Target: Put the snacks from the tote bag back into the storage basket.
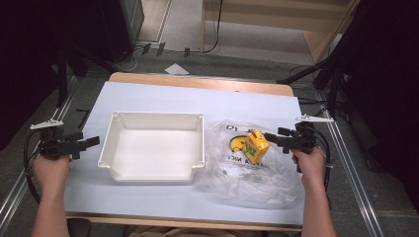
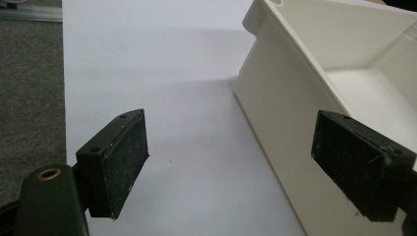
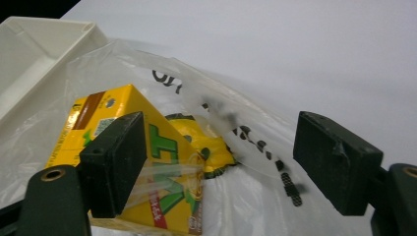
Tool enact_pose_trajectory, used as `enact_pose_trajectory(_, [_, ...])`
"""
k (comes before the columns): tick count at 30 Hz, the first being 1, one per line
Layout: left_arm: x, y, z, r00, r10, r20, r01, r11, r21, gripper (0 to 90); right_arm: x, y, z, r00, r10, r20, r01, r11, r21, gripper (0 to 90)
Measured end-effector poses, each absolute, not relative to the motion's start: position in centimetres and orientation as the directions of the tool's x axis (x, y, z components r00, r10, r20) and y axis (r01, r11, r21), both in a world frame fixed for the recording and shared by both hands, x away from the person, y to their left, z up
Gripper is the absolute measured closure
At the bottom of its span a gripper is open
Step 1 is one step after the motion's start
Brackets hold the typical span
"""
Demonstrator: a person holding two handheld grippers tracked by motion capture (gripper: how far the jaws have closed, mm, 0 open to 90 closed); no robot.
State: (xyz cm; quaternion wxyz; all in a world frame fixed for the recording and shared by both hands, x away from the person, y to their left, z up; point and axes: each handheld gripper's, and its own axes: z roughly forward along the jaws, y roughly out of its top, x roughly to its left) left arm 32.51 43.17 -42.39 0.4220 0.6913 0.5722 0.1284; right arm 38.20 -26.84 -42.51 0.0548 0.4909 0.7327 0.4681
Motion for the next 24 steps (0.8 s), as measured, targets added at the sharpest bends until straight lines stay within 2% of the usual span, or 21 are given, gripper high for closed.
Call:
enact_pose_trajectory(9, [33.0,42.9,-42.9,0.295,0.907,-0.301,0.711,0.002,0.703,15.7,38.3,-27.0,-42.6,-0.492,0.768,0.409,0.685,0.051,0.727,20.9])
enact_pose_trajectory(18, [33.1,43.4,-42.9,0.279,0.908,-0.313,0.71,0.024,0.704,15.7,38.1,-27.7,-42.4,-0.393,0.865,0.311,0.689,0.053,0.723,20.8])
enact_pose_trajectory(24, [33.4,43.3,-42.8,0.274,0.908,-0.317,0.707,0.033,0.706,15.7,37.7,-28.2,-42.0,-0.337,0.895,0.293,0.686,0.02,0.727,20.7])
